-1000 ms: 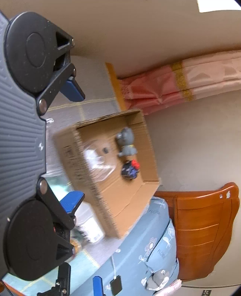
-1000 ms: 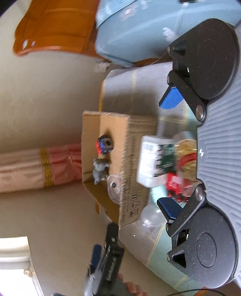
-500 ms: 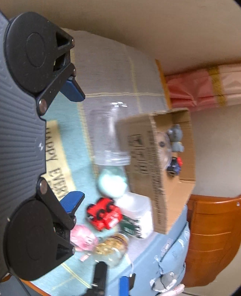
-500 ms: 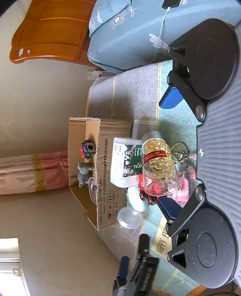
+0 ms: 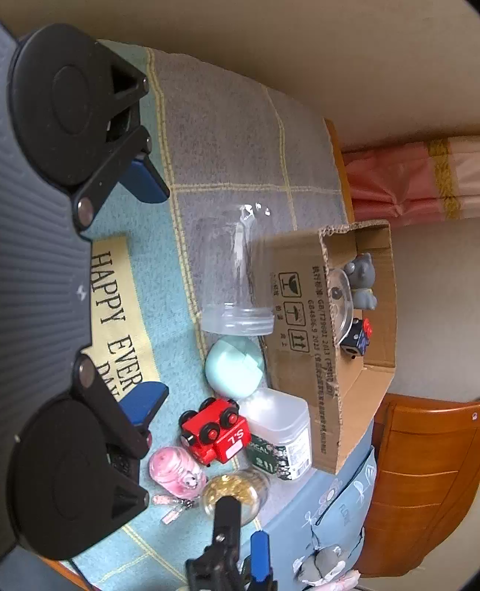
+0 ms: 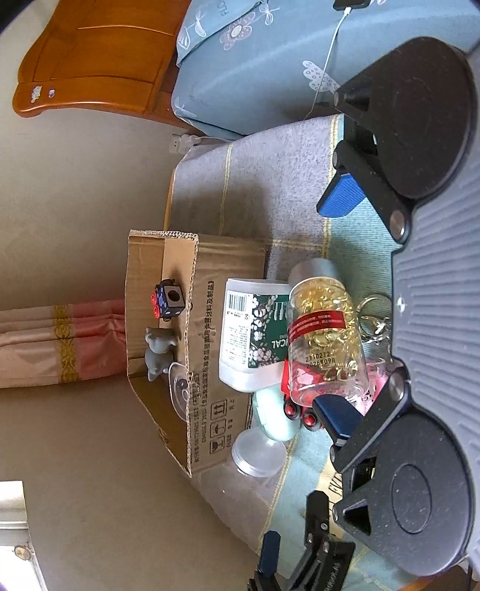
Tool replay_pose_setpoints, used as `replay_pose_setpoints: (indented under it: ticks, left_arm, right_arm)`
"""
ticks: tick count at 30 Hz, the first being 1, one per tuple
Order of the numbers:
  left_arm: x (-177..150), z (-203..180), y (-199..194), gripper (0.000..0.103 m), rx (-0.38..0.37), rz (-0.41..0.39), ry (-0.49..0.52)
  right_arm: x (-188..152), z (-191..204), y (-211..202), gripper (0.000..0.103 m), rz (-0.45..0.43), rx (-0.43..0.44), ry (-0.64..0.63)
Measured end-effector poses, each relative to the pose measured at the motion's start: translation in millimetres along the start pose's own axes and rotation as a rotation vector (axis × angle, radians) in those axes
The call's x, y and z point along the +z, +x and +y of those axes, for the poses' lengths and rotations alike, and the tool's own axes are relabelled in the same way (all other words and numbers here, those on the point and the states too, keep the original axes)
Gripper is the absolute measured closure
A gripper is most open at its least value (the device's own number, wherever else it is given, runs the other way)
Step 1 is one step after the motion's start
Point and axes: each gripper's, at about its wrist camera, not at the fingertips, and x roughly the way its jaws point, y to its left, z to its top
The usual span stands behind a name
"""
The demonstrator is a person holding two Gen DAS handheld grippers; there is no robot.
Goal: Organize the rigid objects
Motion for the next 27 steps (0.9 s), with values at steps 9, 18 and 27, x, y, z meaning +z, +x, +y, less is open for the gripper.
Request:
replay_pose_setpoints:
  ticks: [9,18,27]
  left_arm:
    - [1.2,-12.1,4.3,0.001,-0.028,0.007,0.043]
    - [3.6,-20.9,4.4,0.001,-0.042,0.005,0.063]
    - [4.9,-26.4,-10.6,0.001,-0.067,-0.02,0.072]
  right_arm:
    - [-7.2,-9.2,22.9,0.0,0.064,-0.066,-0.001]
    - [-20.6,-0.4,15.4,0.0,0.093,-0.074,-0.045]
    - [-28.0,35.4,15.6,0.0,0.117,0.024,-0.077]
